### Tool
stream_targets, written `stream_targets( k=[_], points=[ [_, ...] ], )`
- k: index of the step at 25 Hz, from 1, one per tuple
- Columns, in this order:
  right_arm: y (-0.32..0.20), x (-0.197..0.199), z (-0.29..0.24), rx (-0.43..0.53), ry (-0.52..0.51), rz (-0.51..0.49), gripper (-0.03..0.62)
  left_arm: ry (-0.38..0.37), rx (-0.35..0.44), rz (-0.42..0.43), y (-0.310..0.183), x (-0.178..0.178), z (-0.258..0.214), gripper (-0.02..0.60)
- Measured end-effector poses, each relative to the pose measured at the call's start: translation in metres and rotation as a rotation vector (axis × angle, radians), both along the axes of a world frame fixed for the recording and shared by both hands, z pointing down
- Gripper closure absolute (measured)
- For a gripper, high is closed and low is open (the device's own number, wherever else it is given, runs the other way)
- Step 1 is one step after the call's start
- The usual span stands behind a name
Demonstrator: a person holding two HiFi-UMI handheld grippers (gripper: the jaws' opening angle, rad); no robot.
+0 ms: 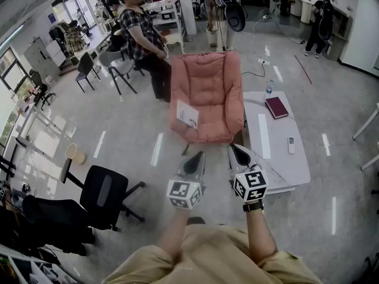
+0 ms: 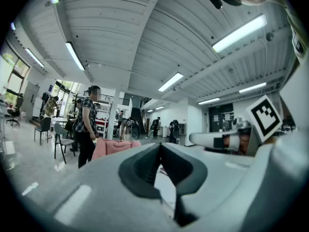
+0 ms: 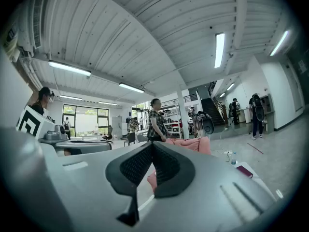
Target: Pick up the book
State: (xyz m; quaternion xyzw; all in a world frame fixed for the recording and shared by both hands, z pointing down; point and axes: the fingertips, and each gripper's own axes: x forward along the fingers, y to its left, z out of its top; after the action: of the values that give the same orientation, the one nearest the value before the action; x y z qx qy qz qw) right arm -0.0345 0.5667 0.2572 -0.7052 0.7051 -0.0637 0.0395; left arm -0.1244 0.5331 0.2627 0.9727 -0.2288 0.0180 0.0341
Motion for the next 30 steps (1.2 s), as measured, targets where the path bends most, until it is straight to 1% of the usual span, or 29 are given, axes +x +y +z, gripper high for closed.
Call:
stream_targets(
  k=[4,8,12,15,19,24,30],
  points=[
    [-0.003,0.002,0.011,-0.006,0.007,-0.019,0.591,-0.011,-0.014,0.007,0.001,0.01,0.014,0.581],
    [-0.013,0.001,0.013,0.002,0.011,-0.032,0.591,-0.006,-0.024,0.011,-0.006,0.016,0.017,0.581],
    [-0.04,0.015,0.029,-0.018,-0.005,-0.017,0.589,-0.007,-0.039,0.019,-0.032,0.032,0.031,0.581],
    [-0.075,0.028,0.036,-0.034,0.005,-0.026,0.589,-0.011,-0.045,0.027,-0.07,0.053,0.04,0.58],
    [-0.135,0.046,0.044,-0.065,-0.006,-0.019,0.589,-0.009,-0.056,0.048,-0.128,0.079,0.046,0.581],
    [-0.222,0.073,0.039,-0.092,-0.008,-0.013,0.589,0.009,-0.077,0.064,-0.22,0.112,0.039,0.581],
    [-0.316,0.097,0.049,-0.129,0.001,-0.003,0.589,0.019,-0.115,0.062,-0.317,0.133,0.051,0.58]
  ],
)
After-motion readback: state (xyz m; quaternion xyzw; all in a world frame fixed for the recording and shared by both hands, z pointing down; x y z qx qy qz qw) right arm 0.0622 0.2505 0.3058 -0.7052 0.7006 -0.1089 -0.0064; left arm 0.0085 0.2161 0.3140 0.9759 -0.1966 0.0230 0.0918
